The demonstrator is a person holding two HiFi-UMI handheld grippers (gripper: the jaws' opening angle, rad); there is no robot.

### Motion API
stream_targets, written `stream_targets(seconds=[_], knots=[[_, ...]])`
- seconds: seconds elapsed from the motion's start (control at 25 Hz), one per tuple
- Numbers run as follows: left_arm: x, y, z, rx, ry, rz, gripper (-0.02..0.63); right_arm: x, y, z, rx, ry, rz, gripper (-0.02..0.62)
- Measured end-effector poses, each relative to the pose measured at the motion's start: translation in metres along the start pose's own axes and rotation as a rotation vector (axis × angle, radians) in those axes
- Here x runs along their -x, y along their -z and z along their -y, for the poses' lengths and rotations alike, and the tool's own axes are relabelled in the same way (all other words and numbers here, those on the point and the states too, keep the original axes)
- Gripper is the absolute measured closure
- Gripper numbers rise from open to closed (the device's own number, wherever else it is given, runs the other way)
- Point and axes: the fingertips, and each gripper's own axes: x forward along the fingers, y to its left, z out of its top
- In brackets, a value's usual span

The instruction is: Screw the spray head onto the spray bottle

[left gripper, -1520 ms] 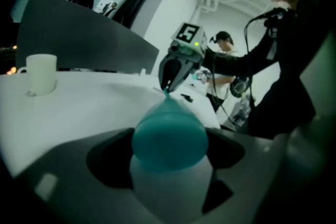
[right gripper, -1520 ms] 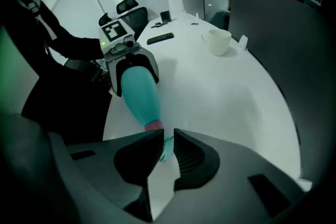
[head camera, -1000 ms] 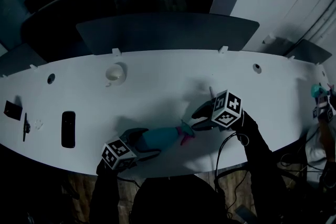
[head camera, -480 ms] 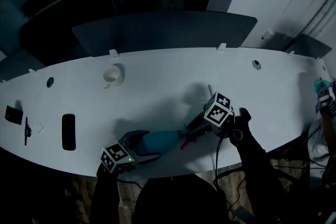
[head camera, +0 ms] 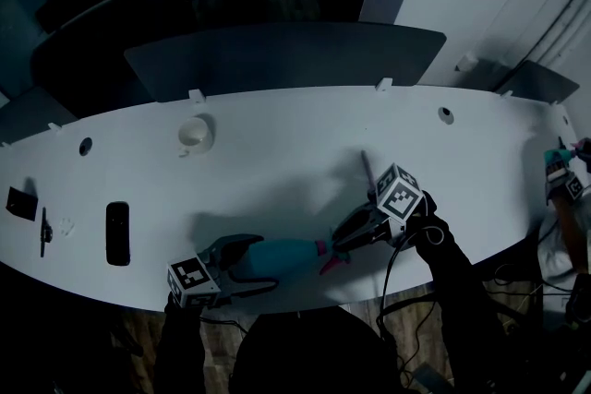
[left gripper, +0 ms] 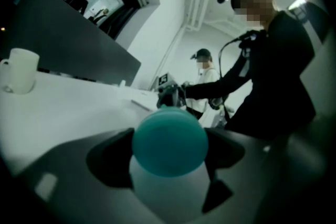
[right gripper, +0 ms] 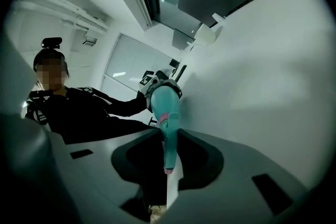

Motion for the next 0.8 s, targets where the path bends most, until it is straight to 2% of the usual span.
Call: stream_targets(seconds=[0.12, 0.2, 0.24, 0.36, 0.4, 0.44, 0.48, 0.56, 0.68, 0.8], knots=[[0.0, 0.002, 0.001, -0.012, 0.001, -0.019, 0.192, -0.001, 0.001, -0.001, 0.013, 0.009, -0.004, 0.503], [-0.001, 0.006, 0.003, -0.071, -0.017, -0.062, 0.191, 0.0, 0.002, -0.002, -0.021, 0.005, 0.002, 0.515], [-0.002, 0.008, 0.004, -0.138, -0.04, -0.097, 0.192, 0.0, 0.002, -0.003, -0.05, 0.002, 0.009, 0.517], [-0.006, 0.018, -0.002, -0.42, -0.147, -0.261, 0.192, 0.003, -0.002, -0.005, -0.139, 0.003, 0.035, 0.52], [-0.006, 0.021, -0.006, -0.483, -0.177, -0.305, 0.191, 0.004, -0.004, -0.004, -0.158, 0.011, 0.042, 0.52], [-0.006, 0.023, -0.01, -0.508, -0.197, -0.33, 0.19, 0.005, -0.006, -0.003, -0.169, 0.019, 0.051, 0.52], [-0.006, 0.024, -0.013, -0.498, -0.205, -0.338, 0.19, 0.006, -0.01, -0.002, -0.171, 0.026, 0.065, 0.52], [-0.006, 0.024, -0.016, -0.386, -0.193, -0.313, 0.189, 0.01, -0.019, -0.003, -0.153, 0.028, 0.115, 0.52], [-0.004, 0.014, -0.013, -0.101, -0.12, -0.169, 0.186, 0.016, -0.031, -0.009, -0.105, 0.005, 0.191, 0.523], [0.0, 0.01, -0.016, 0.136, -0.059, -0.047, 0.184, 0.015, -0.032, -0.009, -0.079, 0.017, 0.198, 0.525]])
